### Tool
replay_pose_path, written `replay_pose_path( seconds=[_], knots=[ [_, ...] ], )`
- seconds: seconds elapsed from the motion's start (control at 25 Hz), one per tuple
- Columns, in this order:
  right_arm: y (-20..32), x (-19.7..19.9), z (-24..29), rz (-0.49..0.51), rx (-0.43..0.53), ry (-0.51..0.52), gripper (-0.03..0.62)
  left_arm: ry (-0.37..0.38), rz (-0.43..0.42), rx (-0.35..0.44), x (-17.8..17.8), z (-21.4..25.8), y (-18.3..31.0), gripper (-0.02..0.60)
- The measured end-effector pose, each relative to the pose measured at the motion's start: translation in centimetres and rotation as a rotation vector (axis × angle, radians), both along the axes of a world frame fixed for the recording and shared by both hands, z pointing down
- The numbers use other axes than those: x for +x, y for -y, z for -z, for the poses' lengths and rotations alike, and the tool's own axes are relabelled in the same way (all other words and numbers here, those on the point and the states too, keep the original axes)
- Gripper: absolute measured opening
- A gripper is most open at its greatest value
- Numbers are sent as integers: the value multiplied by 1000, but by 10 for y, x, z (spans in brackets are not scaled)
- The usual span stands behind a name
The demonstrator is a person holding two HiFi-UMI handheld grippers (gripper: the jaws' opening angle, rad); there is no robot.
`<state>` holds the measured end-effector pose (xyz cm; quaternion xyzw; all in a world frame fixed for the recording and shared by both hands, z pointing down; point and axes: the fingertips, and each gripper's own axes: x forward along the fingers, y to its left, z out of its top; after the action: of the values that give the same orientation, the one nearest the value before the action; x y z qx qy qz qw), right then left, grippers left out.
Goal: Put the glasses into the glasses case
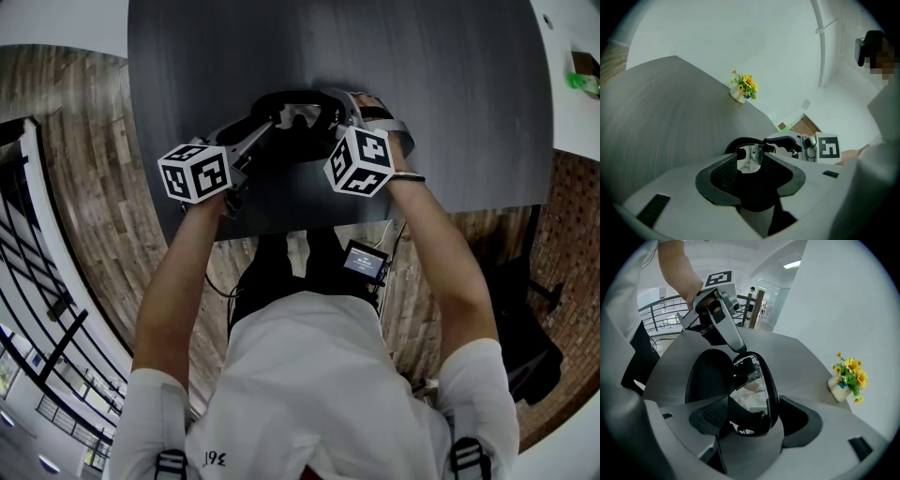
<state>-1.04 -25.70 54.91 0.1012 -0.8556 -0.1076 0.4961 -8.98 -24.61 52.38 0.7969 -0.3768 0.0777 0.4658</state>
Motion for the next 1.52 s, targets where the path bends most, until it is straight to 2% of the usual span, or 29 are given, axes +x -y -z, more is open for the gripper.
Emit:
replay_pose_path(
  seconds=[0.56, 0.76, 0.96, 1.12, 1.52],
  knots=[
    [-2, -5, 1, 56, -21, -7, 339, -6, -10, -15, 5, -3, -3, 183],
    [-3, -10, 9, 74, 26, -3, 339, -8, -4, -12, 3, -1, -4, 183],
    [-12, -19, 7, 131, 46, -51, 337, -11, 5, -9, 0, 1, -7, 183],
    [-10, -22, 3, 125, 50, -74, 337, -14, 12, -5, -2, 3, -9, 183],
    [-5, -18, 11, 85, 72, -53, 337, -22, 11, 21, -2, 14, -12, 183]
  ],
)
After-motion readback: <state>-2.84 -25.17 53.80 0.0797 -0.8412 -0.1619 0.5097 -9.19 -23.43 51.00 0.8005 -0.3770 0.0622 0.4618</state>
